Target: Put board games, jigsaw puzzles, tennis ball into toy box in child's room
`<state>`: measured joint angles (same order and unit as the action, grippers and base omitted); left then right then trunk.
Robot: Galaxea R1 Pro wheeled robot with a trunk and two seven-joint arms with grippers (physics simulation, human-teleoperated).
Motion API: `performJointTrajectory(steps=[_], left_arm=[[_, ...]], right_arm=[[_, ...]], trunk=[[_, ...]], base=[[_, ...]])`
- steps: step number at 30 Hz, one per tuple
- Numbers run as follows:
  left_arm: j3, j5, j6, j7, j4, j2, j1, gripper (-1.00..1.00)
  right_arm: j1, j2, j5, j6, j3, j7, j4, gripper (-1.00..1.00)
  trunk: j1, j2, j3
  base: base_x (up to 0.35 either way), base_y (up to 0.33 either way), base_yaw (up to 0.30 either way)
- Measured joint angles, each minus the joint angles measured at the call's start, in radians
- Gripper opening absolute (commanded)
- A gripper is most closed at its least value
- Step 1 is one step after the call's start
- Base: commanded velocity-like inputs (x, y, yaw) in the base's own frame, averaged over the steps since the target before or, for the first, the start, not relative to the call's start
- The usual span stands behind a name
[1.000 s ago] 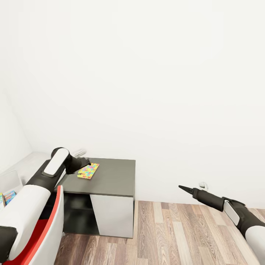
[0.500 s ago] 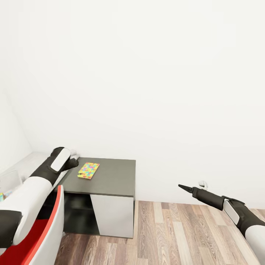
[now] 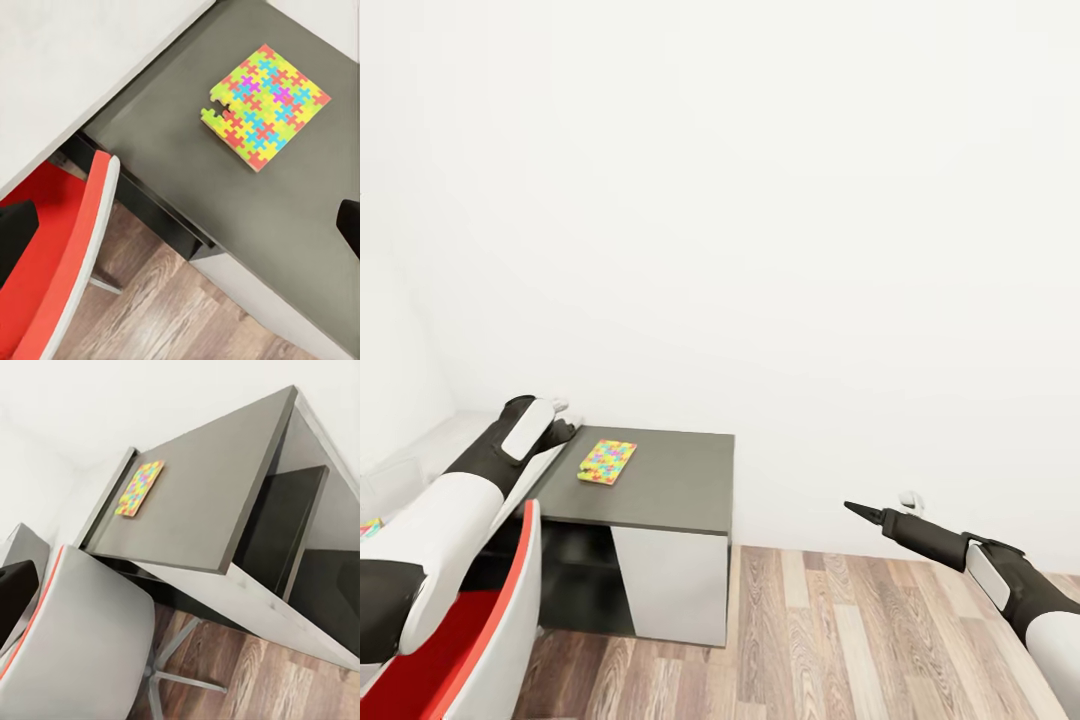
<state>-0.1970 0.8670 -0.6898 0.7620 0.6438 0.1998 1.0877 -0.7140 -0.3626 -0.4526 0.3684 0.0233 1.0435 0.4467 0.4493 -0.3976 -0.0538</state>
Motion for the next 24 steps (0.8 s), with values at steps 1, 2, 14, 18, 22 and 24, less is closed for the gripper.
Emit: performJointTrajectory(steps=[1,2,14,18,22,24], left_arm=[[-0.005,-0.002,0.0,-0.004,0.001,0.0,0.0,1.0],[-0.009,-0.003,0.0,-0.007,0.002,0.0,0.0,1.0],[-0.095,-0.011,0.022,-0.103,-0.003,0.003,0.0,1.0],[-0.112,-0.012,0.047,-0.108,-0.004,0.002,0.0,1.0],[-0.14,-0.012,0.061,-0.11,-0.005,0.001,0.0,1.0],[-0.156,-0.011,0.064,-0.11,-0.007,0.0,0.0,1.0]], right_arm=[[0.0,0.0,0.0,0.0,0.0,-0.001,0.0,1.0],[0.0,0.0,0.0,0.0,0.0,-0.002,0.0,1.0],[0.0,0.001,0.0,-0.001,-0.002,-0.019,0.001,1.0],[0.0,0.001,-0.001,-0.001,-0.002,-0.019,0.001,1.0],[0.0,0.0,-0.003,-0.001,-0.001,-0.018,0.001,1.0],[0.0,0.0,-0.003,-0.001,0.0,-0.015,0.001,1.0]], trunk=[[0.0,0.0,0.0],[0.0,0.0,0.0],[0.0,0.0,-0.006],[0.0,0.0,-0.009],[0.0,0.0,-0.012],[0.0,0.0,-0.013]], base=[[0.0,0.0,0.076],[0.0,0.0,0.078],[0.075,0.0,0.122],[0.115,0.0,0.191],[0.065,-0.001,0.231],[0.184,-0.03,0.246]])
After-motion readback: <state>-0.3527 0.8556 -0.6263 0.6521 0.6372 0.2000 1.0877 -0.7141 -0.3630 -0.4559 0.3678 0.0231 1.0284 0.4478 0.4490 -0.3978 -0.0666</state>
